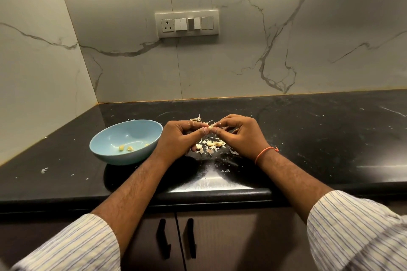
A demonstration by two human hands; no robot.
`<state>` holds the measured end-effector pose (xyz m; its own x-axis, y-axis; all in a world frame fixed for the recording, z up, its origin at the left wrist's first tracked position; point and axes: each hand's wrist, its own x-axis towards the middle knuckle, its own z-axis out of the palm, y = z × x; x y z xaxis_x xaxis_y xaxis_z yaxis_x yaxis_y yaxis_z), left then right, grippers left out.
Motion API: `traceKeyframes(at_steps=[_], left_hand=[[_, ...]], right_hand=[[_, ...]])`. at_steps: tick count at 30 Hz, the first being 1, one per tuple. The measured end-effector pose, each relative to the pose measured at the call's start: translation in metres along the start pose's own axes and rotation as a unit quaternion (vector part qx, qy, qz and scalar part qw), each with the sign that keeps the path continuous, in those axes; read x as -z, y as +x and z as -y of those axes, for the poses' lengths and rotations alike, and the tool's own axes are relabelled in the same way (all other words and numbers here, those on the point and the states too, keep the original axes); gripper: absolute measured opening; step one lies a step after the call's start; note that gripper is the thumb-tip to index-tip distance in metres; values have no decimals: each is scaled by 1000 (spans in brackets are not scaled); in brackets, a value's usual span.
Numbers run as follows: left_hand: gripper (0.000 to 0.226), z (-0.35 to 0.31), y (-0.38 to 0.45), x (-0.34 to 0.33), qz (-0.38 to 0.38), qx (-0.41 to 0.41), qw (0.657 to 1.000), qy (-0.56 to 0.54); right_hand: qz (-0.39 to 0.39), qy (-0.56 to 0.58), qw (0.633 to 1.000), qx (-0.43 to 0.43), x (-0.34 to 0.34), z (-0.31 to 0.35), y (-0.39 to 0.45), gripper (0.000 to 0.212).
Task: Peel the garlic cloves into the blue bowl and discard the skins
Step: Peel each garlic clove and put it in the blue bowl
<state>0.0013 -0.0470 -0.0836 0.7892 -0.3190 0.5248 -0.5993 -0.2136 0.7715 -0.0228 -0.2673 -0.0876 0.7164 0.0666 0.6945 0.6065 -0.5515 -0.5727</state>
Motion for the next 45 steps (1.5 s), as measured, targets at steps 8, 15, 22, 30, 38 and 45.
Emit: traceKeyframes(at_steps=[8,15,22,30,38,45], left_hand=[[16,6,1,-2,-4,-8,1000,22],[17,6,1,-4,-4,-23,998,62],[9,4,1,-3,-8,-27,996,83],[3,6,2,-3,-7,-25,995,97],[4,6,2,-3,-11,-10,996,90],[23,1,-1,-4,11,-26,999,40]], right_hand=[[3,-21,1000,5,1,1,-1,10],[-19,-67,997,37,0,6,-2,17],[-10,-73,996,41,-2,6,-2,15],[15,-39,999,9,-2,5,-1,15],[22,-6,999,-29,-1,8,-2,12],[-4,-6,999,-50,1,7,-2,9]])
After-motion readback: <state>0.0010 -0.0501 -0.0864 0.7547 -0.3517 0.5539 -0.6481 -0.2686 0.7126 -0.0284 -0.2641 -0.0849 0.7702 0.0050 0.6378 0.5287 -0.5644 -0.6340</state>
